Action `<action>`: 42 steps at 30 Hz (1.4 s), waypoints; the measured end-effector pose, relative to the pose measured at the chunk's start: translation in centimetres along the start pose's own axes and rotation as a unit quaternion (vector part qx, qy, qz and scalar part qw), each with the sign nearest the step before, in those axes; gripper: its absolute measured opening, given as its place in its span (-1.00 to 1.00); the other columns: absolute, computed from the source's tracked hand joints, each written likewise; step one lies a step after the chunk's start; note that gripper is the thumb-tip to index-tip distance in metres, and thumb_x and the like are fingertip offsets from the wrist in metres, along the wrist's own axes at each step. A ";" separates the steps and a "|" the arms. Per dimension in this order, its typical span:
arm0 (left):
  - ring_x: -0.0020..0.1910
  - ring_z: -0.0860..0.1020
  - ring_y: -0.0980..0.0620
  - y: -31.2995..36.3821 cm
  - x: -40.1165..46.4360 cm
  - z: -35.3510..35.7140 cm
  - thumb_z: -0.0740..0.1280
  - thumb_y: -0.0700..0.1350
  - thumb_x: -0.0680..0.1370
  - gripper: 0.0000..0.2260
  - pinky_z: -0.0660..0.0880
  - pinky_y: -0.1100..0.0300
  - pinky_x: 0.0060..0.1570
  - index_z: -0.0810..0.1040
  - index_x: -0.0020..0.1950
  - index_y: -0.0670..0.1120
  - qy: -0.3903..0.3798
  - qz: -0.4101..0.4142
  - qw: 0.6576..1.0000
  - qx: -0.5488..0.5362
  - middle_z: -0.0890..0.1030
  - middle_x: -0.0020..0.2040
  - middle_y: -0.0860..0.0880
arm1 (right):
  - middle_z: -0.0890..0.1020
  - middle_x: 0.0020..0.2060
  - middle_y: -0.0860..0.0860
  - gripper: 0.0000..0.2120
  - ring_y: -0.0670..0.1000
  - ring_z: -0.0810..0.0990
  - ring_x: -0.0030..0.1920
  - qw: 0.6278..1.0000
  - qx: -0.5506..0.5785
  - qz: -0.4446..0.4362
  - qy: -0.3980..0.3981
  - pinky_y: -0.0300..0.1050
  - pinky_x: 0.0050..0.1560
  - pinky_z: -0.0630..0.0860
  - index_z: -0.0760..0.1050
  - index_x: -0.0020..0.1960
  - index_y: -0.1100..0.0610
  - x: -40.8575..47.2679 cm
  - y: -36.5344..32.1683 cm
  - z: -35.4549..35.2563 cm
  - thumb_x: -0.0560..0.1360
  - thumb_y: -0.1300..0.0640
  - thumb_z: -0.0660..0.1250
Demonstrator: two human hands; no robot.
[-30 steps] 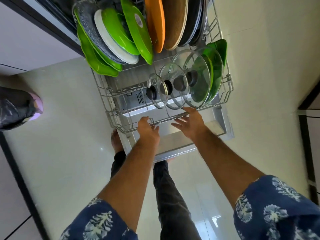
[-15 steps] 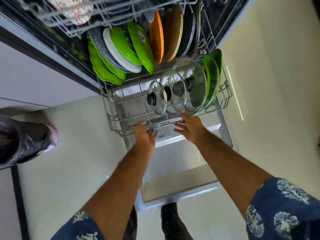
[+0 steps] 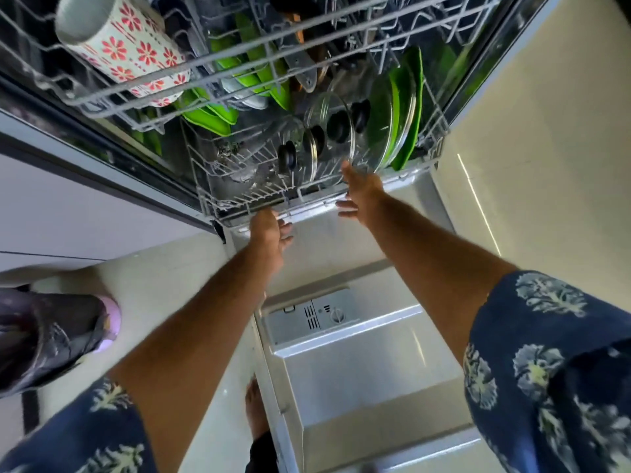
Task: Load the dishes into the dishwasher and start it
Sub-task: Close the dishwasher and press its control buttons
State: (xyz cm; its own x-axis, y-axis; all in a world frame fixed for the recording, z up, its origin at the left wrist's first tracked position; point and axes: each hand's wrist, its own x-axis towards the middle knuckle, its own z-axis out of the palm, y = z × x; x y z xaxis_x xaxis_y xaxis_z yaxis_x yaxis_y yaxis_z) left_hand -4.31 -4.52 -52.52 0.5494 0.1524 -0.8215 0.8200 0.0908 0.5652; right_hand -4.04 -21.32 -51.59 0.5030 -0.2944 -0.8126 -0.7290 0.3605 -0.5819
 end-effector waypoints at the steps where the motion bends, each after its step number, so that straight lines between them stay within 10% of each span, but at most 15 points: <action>1: 0.07 0.57 -0.08 0.7 0.7 0.1 0.04 -0.20 0.66 -0.80 0.48 -0.12 0.19 0.40 -0.08 -0.09 -0.003 0.007 1.000 0.013 0.53 0.06 -0.14 | 0.47 0.08 0.09 -0.46 0.19 0.62 0.08 1.000 -0.009 -0.006 0.001 0.17 0.06 0.63 0.34 0.42 0.11 0.5 -0.8 0.4 0.58 -0.20 0.26; 10: 0.12 0.58 -0.11 4.7 4.9 0.3 0.10 -0.25 0.66 -0.80 0.50 -0.16 0.14 0.44 -0.10 -0.08 -0.032 0.023 0.994 0.099 0.53 0.09 -0.12 | 0.51 0.12 0.12 -0.39 0.14 0.61 0.02 0.997 -0.064 -0.031 -0.013 0.15 0.08 0.60 0.24 0.47 0.13 3.3 -4.5 2.4 0.59 -0.24 0.21; 16: 0.25 0.56 -0.10 2.8 2.9 -0.8 0.08 -0.19 0.71 -0.68 0.47 -0.15 0.16 0.37 0.46 -0.17 -0.052 0.053 0.989 0.130 0.52 0.34 -0.13 | 0.51 0.32 0.19 -0.36 0.17 0.60 0.05 0.996 -0.052 -0.044 -0.049 0.15 0.09 0.60 0.29 0.47 0.12 2.8 -3.3 0.7 0.57 -0.28 0.22; 24: 0.14 0.51 -0.01 -10.5 -4.8 -3.8 0.21 -0.36 0.61 -0.67 0.45 0.22 0.07 0.46 0.38 -0.23 -0.155 0.105 0.923 0.336 0.56 0.23 -0.14 | 0.63 0.18 0.19 -0.68 0.21 0.63 0.16 0.992 0.123 0.014 -0.036 0.10 0.14 0.59 0.47 0.27 0.15 -7.9 13.2 -9.8 0.64 -0.04 0.24; 27: 0.24 0.51 -0.04 -17.4 -8.7 -4.5 0.25 -0.31 0.57 -0.66 0.41 0.36 0.14 0.49 0.35 -0.24 -0.238 0.152 0.832 0.477 0.54 0.28 -0.18 | 0.64 0.15 0.20 -0.69 0.17 0.66 0.09 0.978 0.187 0.072 0.058 0.09 0.14 0.57 0.49 0.29 0.18 -13.5 22.8 -14.3 0.63 0.03 0.26; 34: 0.47 0.35 -0.08 -30.4 -14.2 -5.6 0.30 -0.11 0.58 -0.50 0.34 0.01 0.41 0.33 0.51 -0.08 -0.401 0.329 0.443 0.731 0.36 0.51 -0.09 | 0.57 -0.02 0.11 -0.92 0.08 0.55 -0.02 0.909 0.268 0.192 0.256 0.06 0.13 0.53 0.50 0.01 0.11 -21.0 41.7 -20.7 0.63 0.11 0.27; 42: 0.58 0.20 -0.09 -39.6 -14.1 -5.2 0.33 0.00 0.60 -0.29 0.24 -0.13 0.50 0.02 0.63 -0.11 -0.408 0.385 0.283 0.778 0.17 0.62 -0.11 | 0.47 0.30 0.08 -0.30 0.09 0.48 0.19 0.821 0.482 0.218 0.215 0.02 0.22 0.42 0.32 0.44 0.19 -16.0 49.8 -21.2 0.58 -0.35 0.06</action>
State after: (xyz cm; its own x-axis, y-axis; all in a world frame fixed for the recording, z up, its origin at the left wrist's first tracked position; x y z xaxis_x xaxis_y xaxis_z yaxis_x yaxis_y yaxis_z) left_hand -45.34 -5.17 -62.90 -0.0054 -0.7982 -0.6023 -0.8632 -0.3004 0.4057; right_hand -58.24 -17.44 -66.81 -0.0697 -0.1628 -0.9842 0.0133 0.9864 -0.1641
